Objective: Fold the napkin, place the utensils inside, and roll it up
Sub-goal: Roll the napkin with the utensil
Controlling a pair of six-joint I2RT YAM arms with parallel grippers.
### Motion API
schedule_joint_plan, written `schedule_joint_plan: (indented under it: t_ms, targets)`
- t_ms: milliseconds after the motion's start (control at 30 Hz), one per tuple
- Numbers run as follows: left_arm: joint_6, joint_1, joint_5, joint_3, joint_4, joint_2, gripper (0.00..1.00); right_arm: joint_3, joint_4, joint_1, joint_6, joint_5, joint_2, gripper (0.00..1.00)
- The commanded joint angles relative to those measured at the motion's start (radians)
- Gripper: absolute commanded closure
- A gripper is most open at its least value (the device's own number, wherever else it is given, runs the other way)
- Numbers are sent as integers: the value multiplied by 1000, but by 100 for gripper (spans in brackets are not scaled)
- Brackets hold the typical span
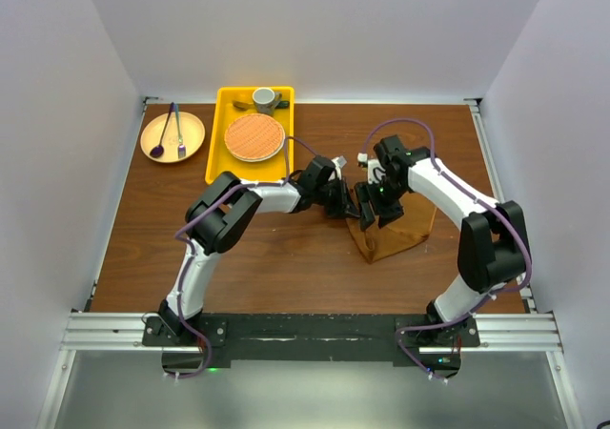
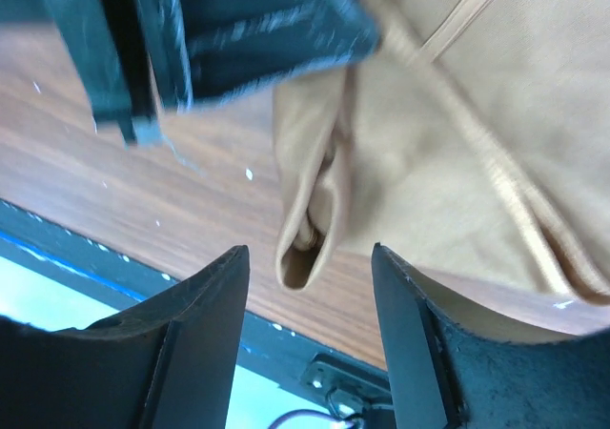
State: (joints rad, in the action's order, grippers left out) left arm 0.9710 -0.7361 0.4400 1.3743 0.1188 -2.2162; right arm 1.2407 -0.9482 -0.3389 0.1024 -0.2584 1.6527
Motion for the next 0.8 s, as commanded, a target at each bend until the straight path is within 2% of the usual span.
schedule_joint_plan:
  t_ms: [0, 67, 167, 333, 400, 500, 567, 700, 767]
  targets:
    - [-58, 15, -86, -63, -211, -105, 100, -66, -17, -38, -6, 42, -28, 41]
    - [-58, 17, -84, -61, -211, -109, 100, -89, -12, -60, 0, 45, -30, 2]
    - [-54, 18, -81, -63, -211, -111, 100, -103, -3, -84, 10, 45, -19, 2]
    - [-54, 20, -81, -61, -211, -106, 100, -101, -11, -81, 62, 166, 9, 8]
    - [-54, 20, -81, -61, -211, -105, 100, -106, -4, -78, 89, 201, 4, 17]
    - [-54, 20, -86, -63, -211, -100, 100, -130, 18, -37, 100, 197, 5, 44]
    - [-52, 21, -86, -64, -209, -100, 100, -138, 29, -19, 103, 212, 16, 48]
    - [-46, 20, -87, -66, -205, -100, 100, -126, 42, 5, 91, 206, 39, 64]
    - [-43, 20, -86, -66, -203, -102, 100, -122, 45, 5, 89, 196, 73, 66]
